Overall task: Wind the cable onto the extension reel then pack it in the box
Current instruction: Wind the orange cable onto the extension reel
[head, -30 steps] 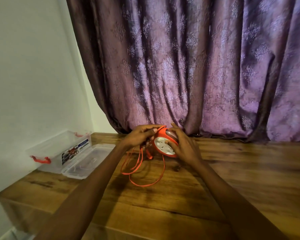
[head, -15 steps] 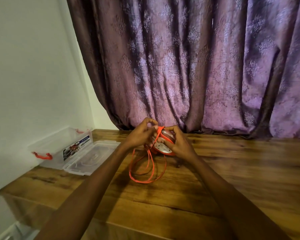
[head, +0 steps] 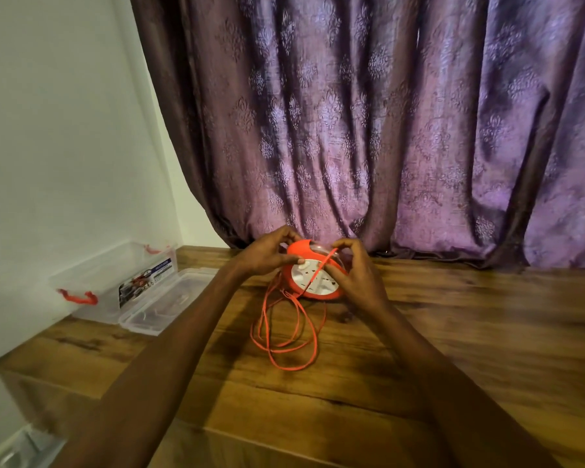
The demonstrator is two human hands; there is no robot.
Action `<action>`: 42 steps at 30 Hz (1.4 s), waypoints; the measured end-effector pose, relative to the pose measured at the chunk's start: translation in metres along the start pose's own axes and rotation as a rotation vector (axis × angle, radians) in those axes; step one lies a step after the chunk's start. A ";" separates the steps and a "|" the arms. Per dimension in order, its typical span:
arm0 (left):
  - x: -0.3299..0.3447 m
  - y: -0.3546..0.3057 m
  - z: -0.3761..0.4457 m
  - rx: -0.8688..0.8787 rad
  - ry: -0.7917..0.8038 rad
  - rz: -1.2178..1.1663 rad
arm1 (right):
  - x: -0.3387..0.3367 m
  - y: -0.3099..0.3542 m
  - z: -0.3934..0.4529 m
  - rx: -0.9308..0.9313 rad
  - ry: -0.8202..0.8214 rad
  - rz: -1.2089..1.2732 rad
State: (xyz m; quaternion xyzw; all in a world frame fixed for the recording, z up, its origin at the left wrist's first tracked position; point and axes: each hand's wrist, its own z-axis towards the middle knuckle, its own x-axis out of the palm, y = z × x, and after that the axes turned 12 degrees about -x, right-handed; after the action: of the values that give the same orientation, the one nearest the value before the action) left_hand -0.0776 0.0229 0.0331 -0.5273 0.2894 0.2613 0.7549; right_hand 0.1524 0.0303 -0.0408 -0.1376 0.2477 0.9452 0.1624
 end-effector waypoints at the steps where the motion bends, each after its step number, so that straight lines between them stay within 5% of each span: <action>1: 0.000 0.002 -0.001 -0.007 -0.021 -0.013 | -0.002 -0.002 0.000 -0.005 -0.024 0.001; 6: -0.006 0.021 -0.004 -0.113 -0.083 -0.204 | -0.017 -0.004 -0.001 -0.069 -0.057 0.078; 10: -0.019 0.037 -0.017 -0.256 -0.113 -0.459 | -0.039 -0.012 -0.013 -0.002 0.030 -0.225; 12: -0.025 0.041 -0.021 -0.292 -0.171 -0.538 | -0.047 -0.018 -0.015 0.020 0.201 -0.297; 16: -0.026 0.041 -0.025 -0.312 -0.265 -0.628 | -0.047 -0.016 -0.012 0.185 0.659 -0.002; 18: -0.021 0.038 -0.025 -0.308 -0.296 -0.650 | -0.040 -0.014 -0.008 0.279 0.576 0.112; 23: 0.004 0.022 -0.015 -0.217 -0.332 -0.613 | -0.024 0.002 0.019 0.576 0.066 0.451; 32: 0.054 0.011 -0.023 0.164 -0.475 0.123 | -0.032 0.015 0.029 0.871 0.036 0.741; 37: 0.068 0.016 -0.024 0.357 -0.360 0.291 | -0.028 0.011 0.024 0.959 -0.068 0.723; 39: 0.069 0.022 -0.023 0.337 -0.269 0.279 | -0.028 0.007 0.022 0.978 -0.112 0.685; 42: 0.065 0.034 -0.026 0.049 -0.180 -0.025 | -0.031 -0.001 0.020 1.008 -0.177 0.668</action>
State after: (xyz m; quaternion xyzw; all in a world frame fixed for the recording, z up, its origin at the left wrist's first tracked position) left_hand -0.0606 0.0142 -0.0424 -0.4867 0.2200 0.2911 0.7937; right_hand 0.1772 0.0335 -0.0137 0.1203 0.6798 0.7193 -0.0775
